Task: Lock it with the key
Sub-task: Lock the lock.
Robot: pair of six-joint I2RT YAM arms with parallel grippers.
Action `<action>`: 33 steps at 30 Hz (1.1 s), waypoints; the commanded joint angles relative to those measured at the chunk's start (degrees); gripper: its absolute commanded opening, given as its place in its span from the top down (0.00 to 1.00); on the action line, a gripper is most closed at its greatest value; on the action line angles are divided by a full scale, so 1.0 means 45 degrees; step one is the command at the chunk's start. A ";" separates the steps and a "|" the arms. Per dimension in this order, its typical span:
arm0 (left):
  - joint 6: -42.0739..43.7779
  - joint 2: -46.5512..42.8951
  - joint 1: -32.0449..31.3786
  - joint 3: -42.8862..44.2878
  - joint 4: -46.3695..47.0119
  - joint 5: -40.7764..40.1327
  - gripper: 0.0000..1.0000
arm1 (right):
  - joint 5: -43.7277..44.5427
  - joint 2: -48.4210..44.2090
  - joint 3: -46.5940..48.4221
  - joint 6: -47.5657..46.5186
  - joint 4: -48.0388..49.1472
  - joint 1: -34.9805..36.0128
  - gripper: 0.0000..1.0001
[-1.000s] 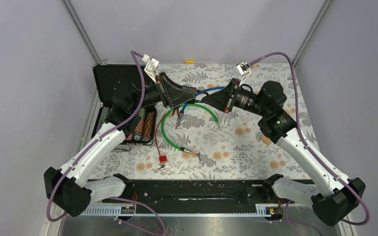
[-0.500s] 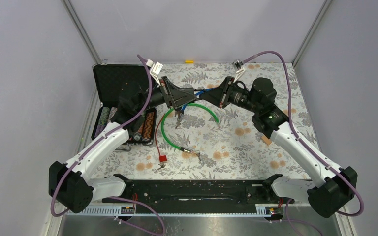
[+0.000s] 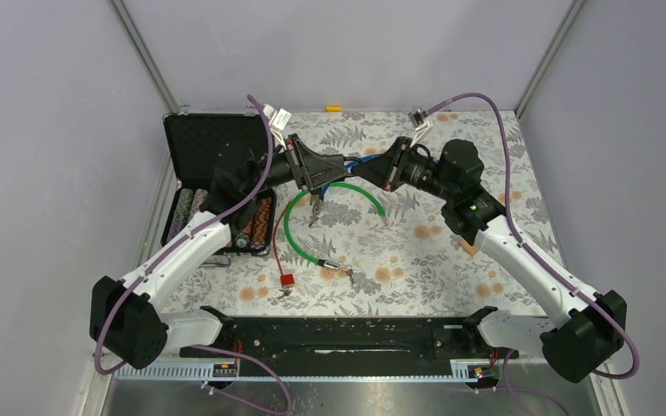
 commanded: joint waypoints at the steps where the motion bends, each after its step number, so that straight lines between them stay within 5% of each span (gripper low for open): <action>1: -0.0712 0.1396 -0.1954 0.0072 0.0373 0.1841 1.00 | -0.3855 0.0758 0.0760 0.0552 0.3579 0.3235 1.00; 9: -0.0022 0.1054 -0.1629 0.0348 -0.0616 0.1720 1.00 | -0.2508 0.0134 0.0706 -0.0884 0.1488 0.3304 1.00; 17: 0.2104 -0.0691 -0.0453 0.0362 -0.3194 0.1670 0.99 | -0.1344 -0.1568 0.0625 -0.2158 -0.1645 0.0899 1.00; 20: 0.2862 -0.0820 -0.0435 0.0618 -0.3935 0.1812 0.73 | -0.0796 -0.1902 0.0842 -0.2706 -0.2394 0.0585 1.00; 24: 0.3739 -0.0935 -0.0322 0.0867 -0.4424 0.1997 0.22 | -0.0545 -0.2057 0.1063 -0.3084 -0.3076 0.0248 1.00; 27: 0.5277 -0.0955 -0.0153 0.1462 -0.5740 0.1920 0.08 | -0.0850 -0.2232 0.1436 -0.4127 -0.4226 0.0136 1.00; 33: 0.7342 -0.0507 -0.0149 0.2093 -0.6919 0.2667 0.03 | -0.1937 -0.2146 0.2989 -0.8040 -0.8664 0.0138 1.00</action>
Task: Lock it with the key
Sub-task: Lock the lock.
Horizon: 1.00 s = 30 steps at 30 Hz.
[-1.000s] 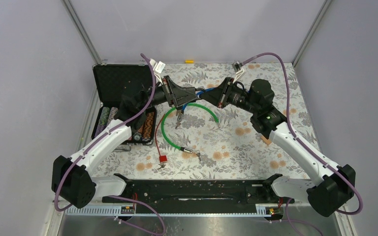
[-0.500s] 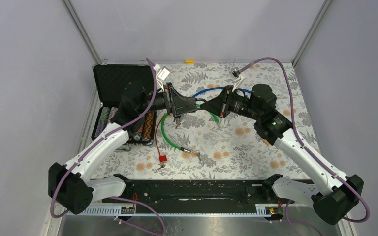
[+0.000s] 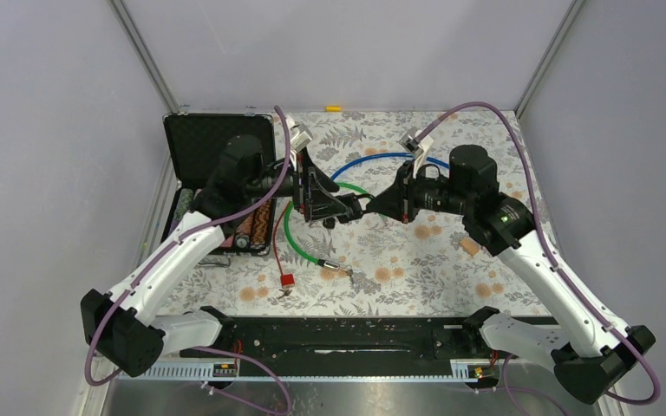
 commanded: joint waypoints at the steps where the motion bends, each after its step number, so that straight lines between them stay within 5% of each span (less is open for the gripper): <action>1: 0.2116 0.0382 0.0051 0.0692 -0.0556 0.1353 0.03 | -0.1226 -0.0442 0.1693 -0.3367 -0.2207 -0.0037 1.00; 6: 0.2776 0.0913 -0.0228 0.0536 -0.0687 0.2180 0.07 | -0.2259 -0.0248 0.1935 -0.5019 -0.3415 -0.0037 1.00; 16: 0.5236 0.1707 -0.1483 0.1188 -0.2529 0.2388 0.24 | -0.3203 0.0634 0.2231 -0.5187 -0.3781 -0.0017 1.00; 19: 0.5488 0.1851 -0.1599 0.1356 -0.2781 0.2264 0.41 | -0.3329 0.0801 0.2248 -0.5058 -0.3652 -0.0020 1.00; 21: 0.5286 0.1932 -0.1598 0.1581 -0.2797 0.2092 0.66 | -0.3320 0.0880 0.2276 -0.5039 -0.3648 -0.0008 1.00; 24: 0.5060 0.2067 -0.1628 0.1983 -0.2783 0.2304 0.74 | -0.3358 0.0940 0.2334 -0.4969 -0.3606 -0.0008 1.00; 27: 0.5038 0.2149 -0.1689 0.2032 -0.2764 0.2398 0.76 | -0.3315 0.0981 0.2412 -0.4557 -0.3253 -0.0008 1.00; 30: 0.4978 0.2280 -0.1696 0.2106 -0.2783 0.2672 0.67 | -0.3620 0.1035 0.2519 -0.4210 -0.2988 -0.0009 1.00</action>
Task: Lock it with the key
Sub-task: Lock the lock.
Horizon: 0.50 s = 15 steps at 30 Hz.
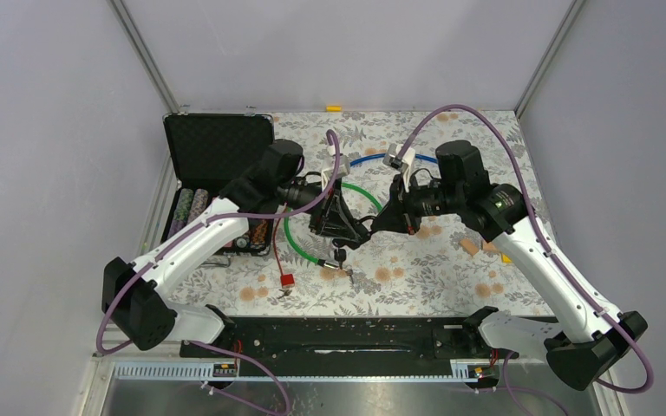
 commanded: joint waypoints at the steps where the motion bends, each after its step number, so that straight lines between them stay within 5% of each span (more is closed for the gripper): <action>1: 0.0065 0.0238 -0.0069 0.0815 0.0709 0.0381 0.64 | -0.1396 -0.0015 0.1011 0.0757 0.1552 0.0109 1.00; 10: 0.0061 0.0433 -0.0118 0.1133 0.0445 0.0826 0.69 | -0.1352 -0.0045 0.1176 0.0256 0.1075 0.0109 1.00; 15: 0.0351 0.0415 -0.0176 0.1179 0.0454 0.0745 1.00 | -0.1332 0.0048 0.1322 0.0520 0.1124 0.0109 1.00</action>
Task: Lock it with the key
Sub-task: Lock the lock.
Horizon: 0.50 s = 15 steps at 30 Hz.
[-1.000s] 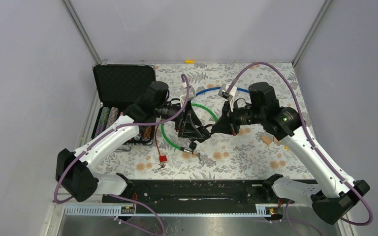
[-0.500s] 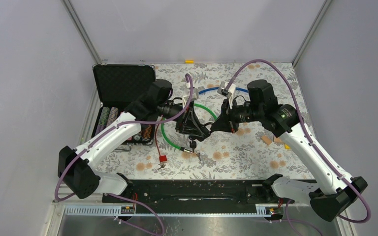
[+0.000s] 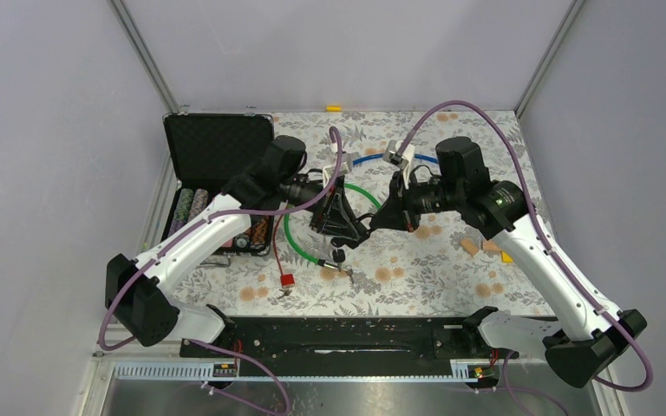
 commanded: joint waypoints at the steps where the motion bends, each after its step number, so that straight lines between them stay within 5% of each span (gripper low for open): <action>1: 0.0141 -0.0020 -0.0141 0.0643 0.0945 -0.0193 1.00 | -0.1108 -0.0135 0.0940 0.0511 0.1287 0.0114 0.95; 2: -0.0470 -0.0172 -0.0146 0.0526 0.1597 -0.0560 1.00 | -0.1025 -0.0121 0.0958 0.0839 0.1441 0.0111 0.85; 4: -0.2309 -0.0657 -0.0120 -0.0048 0.3857 -0.1733 1.00 | -0.0486 -0.0217 0.0885 0.2017 0.2196 0.0119 0.47; 7: -0.4204 -0.1590 -0.0108 -0.0833 0.6841 -0.3853 1.00 | 0.0475 -0.0882 0.0261 0.3930 0.4215 0.0119 0.20; 10: -0.5985 -0.2303 -0.0101 -0.1490 0.9134 -0.5635 1.00 | 0.1060 -0.1833 -0.1330 0.5301 0.7441 0.0119 0.07; 15: -0.7833 -0.3112 -0.0129 -0.2606 1.2679 -0.7607 1.00 | 0.3314 -0.2742 -0.3782 0.6823 1.1453 0.0116 0.05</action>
